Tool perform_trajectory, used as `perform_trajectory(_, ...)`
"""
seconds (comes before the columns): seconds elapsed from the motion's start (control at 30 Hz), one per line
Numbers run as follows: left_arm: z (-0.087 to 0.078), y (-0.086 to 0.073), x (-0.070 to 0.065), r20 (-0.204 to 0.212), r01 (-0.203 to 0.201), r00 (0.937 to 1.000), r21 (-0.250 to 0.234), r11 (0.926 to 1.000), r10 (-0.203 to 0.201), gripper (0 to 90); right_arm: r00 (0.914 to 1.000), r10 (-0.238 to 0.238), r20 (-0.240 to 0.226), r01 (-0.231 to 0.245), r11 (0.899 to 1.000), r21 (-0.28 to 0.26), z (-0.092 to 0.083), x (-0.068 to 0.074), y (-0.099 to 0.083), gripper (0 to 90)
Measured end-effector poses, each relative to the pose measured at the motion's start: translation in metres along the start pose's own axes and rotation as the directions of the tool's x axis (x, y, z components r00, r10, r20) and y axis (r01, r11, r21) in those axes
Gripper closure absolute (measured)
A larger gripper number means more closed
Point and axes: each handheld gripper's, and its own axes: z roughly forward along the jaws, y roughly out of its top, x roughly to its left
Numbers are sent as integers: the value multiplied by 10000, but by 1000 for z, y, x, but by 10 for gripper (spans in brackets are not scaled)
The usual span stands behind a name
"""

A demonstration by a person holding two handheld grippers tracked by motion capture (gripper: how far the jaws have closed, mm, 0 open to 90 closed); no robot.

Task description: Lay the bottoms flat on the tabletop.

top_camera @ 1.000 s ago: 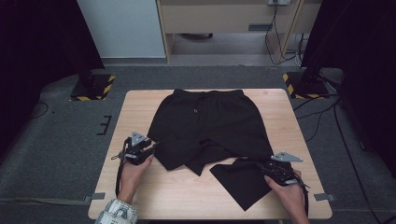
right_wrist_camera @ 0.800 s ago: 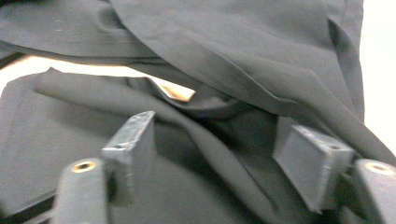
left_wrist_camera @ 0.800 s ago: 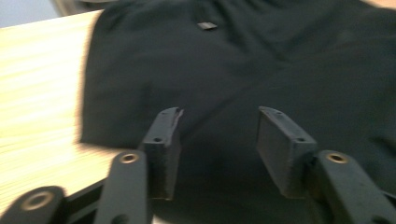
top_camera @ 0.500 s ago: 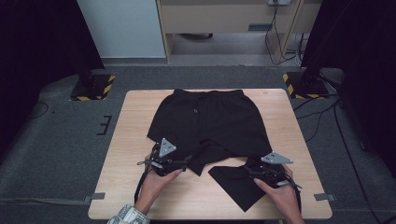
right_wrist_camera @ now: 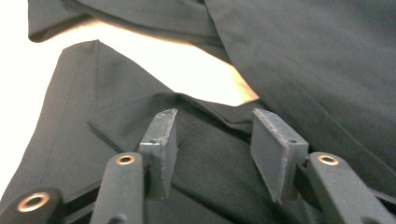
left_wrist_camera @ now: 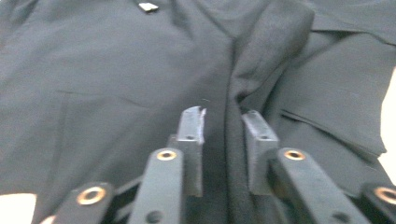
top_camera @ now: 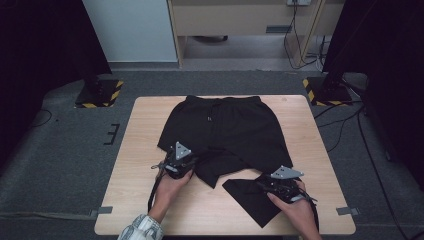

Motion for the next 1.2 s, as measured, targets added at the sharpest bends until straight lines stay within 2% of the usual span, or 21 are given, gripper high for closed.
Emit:
perform_trajectory(0.03,0,0,0,0,0,10000,0,10000,0,741,10000,0,0,0,10000,0,0,0,0,517)
perform_trajectory(0.17,7,13,20,-212,-70,9997,21,10000,71,793,10000,59,53,-60,9998,187,1,-3,-3,546)
perform_trajectory(0.23,12,19,36,-344,326,9989,39,9995,-325,804,9999,120,55,-121,9997,213,0,-4,-3,546)
perform_trajectory(0.33,21,20,45,-462,427,9981,454,9981,-406,794,9999,95,70,-96,9997,225,0,-4,-3,542)
perform_trajectory(0.37,31,16,49,-532,403,9979,860,9955,-358,774,9999,72,90,-74,9998,210,0,-4,-3,539)
perform_trajectory(0.43,42,10,52,-655,510,9969,1175,9918,-435,709,9999,105,115,-107,9998,178,0,-3,-4,535)
perform_trajectory(0.47,42,10,52,-655,510,9969,1175,9918,-435,668,9999,75,117,-78,9998,184,0,-3,-4,530)
perform_trajectory(0.53,43,8,57,-637,1146,9919,789,9903,-1097,587,9999,88,91,-90,9998,184,0,-3,-4,523)
perform_trajectory(0.57,40,9,57,-600,1206,9913,599,9909,-1170,554,9999,90,86,-92,9998,167,0,-3,-4,523)
perform_trajectory(0.63,28,14,55,-486,1323,9902,249,9909,-1309,484,9997,141,180,-143,9998,142,0,-4,-4,506)
perform_trajectory(0.7,10,20,48,-370,1136,9927,-376,9928,-1150,482,9997,220,92,-222,9996,164,0,-4,-4,479)
perform_trajectory(0.73,10,20,48,-370,1136,9927,-376,9928,-1150,482,9995,283,116,-285,9994,196,1,-3,-4,466)
perform_trajectory(0.77,-10,26,39,-209,913,9955,-689,9934,-929,481,9995,290,115,-292,9994,186,1,-3,-3,458)
perform_trajectory(0.8,-10,26,39,-209,913,9955,-689,9934,-929,479,9995,290,115,-292,9994,186,1,-3,-3,458)
perform_trajectory(0.83,-21,28,29,105,806,9967,-789,9936,-800,476,9995,279,163,-281,9995,145,1,-2,-4,445)
perform_trajectory(0.9,-29,28,17,428,598,9975,-874,9944,-562,476,9997,218,138,-221,9996,168,2,-2,-4,427)
perform_trajectory(0.93,-30,26,8,650,509,9969,-874,9949,-453,477,9996,228,139,-231,9995,208,2,-1,-3,418)
perform_trajectory(0.97,-30,26,8,650,509,9969,-874,9949,-453,477,9996,228,139,-231,9995,208,2,-1,-3,418)
perform_trajectory(1.0,-25,21,-6,1038,197,9945,-636,9978,-130,473,9996,193,190,-197,9996,193,2,0,-4,415)
perform_trajectory(1.07,-13,17,-17,1131,-78,9935,-340,9994,116,455,9996,215,197,-218,9996,172,2,0,-4,412)
perform_trajectory(1.2,12,10,-32,1263,-22,9920,191,9998,-2,402,9998,173,136,-175,9997,181,2,0,-4,397)
